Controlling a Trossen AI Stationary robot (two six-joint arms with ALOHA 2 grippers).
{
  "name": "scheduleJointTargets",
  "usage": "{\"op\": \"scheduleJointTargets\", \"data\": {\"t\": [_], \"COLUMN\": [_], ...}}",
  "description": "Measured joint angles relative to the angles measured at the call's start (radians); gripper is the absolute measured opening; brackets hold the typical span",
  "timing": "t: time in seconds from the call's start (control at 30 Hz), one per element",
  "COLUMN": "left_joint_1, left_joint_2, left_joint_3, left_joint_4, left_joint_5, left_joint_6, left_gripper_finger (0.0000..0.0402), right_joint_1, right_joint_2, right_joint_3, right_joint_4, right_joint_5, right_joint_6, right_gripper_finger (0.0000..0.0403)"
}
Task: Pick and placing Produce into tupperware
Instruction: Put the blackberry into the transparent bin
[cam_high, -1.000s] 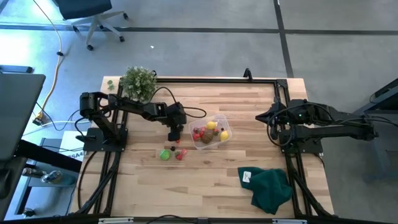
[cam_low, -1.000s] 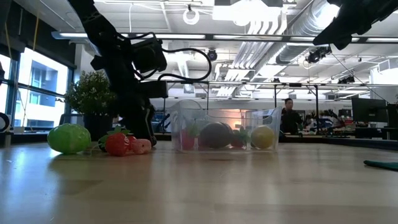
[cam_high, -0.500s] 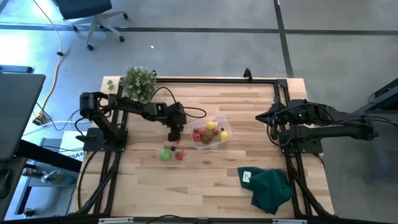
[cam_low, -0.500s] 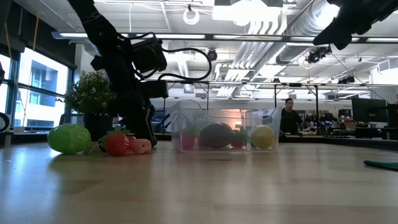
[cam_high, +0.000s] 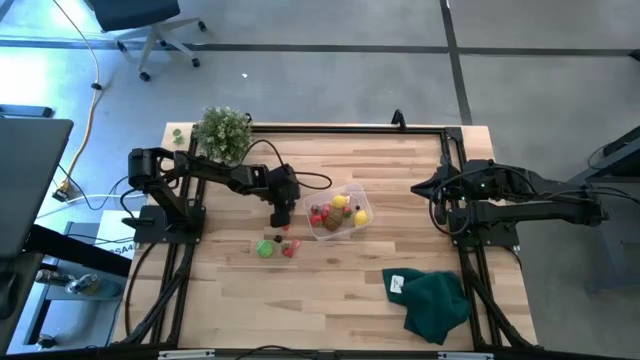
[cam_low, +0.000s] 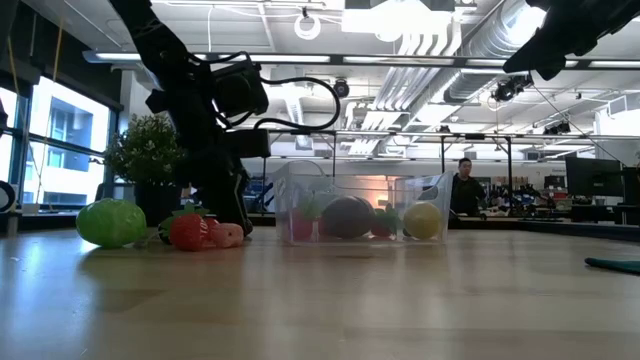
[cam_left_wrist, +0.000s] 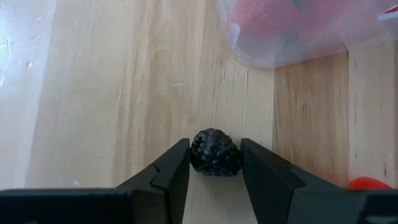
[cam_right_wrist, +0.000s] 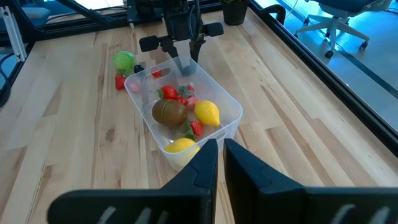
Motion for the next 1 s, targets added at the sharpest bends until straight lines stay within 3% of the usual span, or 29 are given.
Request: {"op": "scheduleJointTargets", "data": {"t": [0.5,1.0], "left_joint_1": [0.000,0.000], "left_joint_2": [0.000,-0.002], "left_joint_3": [0.006,0.130], "left_joint_4": [-0.003,-0.084], "left_joint_5": [0.041,0.061], "left_joint_6": [-0.023,-0.008], "left_gripper_finger": [0.0130,0.0130], "right_joint_1": [0.000,0.000], "right_joint_2": [0.000,0.000], "right_joint_3": [0.000,0.000], "right_joint_4": [0.000,0.000], "right_joint_5": [0.000,0.000], "right_joint_6": [0.000,0.000], "right_gripper_finger": [0.0019,0.0019]}}
